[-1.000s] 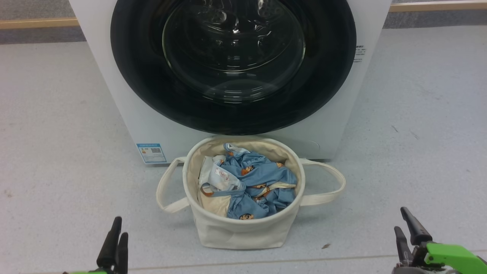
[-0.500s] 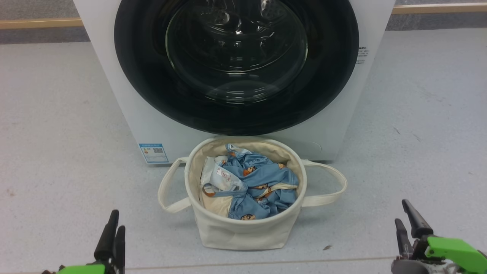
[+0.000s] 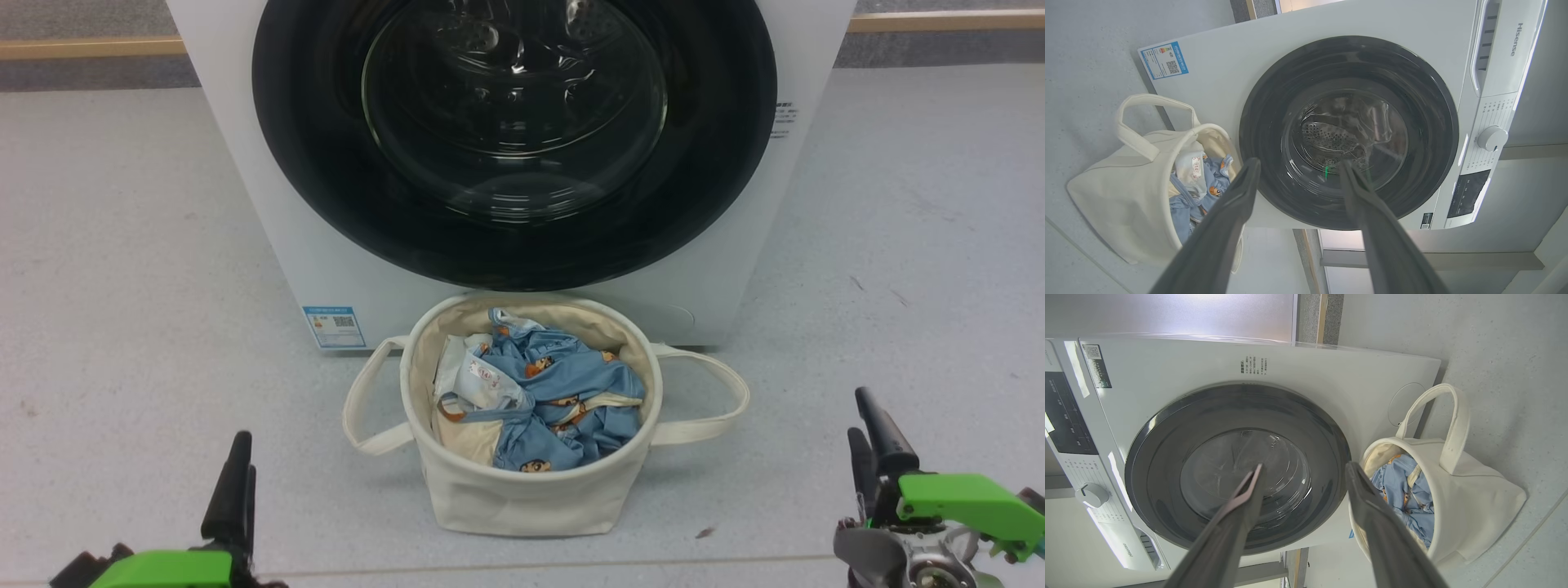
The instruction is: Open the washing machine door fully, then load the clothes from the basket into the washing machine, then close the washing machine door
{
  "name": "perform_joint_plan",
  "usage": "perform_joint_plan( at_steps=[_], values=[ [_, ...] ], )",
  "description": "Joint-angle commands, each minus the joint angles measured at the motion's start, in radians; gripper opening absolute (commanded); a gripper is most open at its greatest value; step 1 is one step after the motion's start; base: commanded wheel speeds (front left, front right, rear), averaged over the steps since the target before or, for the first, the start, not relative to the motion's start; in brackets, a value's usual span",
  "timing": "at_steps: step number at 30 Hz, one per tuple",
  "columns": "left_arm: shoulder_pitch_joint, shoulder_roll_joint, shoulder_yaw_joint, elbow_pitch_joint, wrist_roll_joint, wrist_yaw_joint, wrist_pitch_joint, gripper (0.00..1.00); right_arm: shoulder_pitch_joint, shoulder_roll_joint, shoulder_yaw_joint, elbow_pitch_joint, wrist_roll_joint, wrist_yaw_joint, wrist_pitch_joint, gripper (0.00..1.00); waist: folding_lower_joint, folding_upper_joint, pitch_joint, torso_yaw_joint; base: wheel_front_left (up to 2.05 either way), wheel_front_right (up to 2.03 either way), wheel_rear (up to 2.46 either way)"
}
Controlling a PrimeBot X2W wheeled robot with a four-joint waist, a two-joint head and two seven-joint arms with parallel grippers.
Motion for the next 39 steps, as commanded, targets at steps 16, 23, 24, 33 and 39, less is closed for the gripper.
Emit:
perform_joint_plan(
  at_steps=[16,23,24,33,39],
  values=[
    [-0.09,0.093,-0.063,-0.031,0.313,0.021,-0.088,1.0,-0.089,-0.043,0.061,-0.05,-0.368,0.0,-0.063,1.0,0.0,0.0,-0.002,0.01,0.0,0.0,0.0],
    [-0.098,0.113,-0.087,-0.035,0.488,0.055,-0.109,1.0,-0.101,-0.054,0.108,-0.049,-0.551,0.0,-0.083,1.0,0.0,0.0,-0.003,0.013,0.0,0.0,0.0],
    [-0.099,0.114,-0.089,-0.032,0.506,0.057,-0.112,1.0,-0.103,-0.055,0.113,-0.046,-0.57,0.0,-0.086,1.0,0.0,0.0,-0.003,0.014,0.0,0.0,0.0],
    [-0.114,0.119,-0.087,-0.005,0.604,0.059,-0.136,1.0,-0.125,-0.059,0.142,-0.024,-0.681,0.0,-0.11,1.0,0.0,0.0,-0.004,0.017,0.0,0.0,0.0],
    [-0.13,0.119,-0.075,0.014,0.654,0.051,-0.154,1.0,-0.141,-0.069,0.169,-0.01,-0.743,0.0,-0.127,1.0,0.0,0.0,-0.005,0.021,0.0,0.0,0.0]
  ],
)
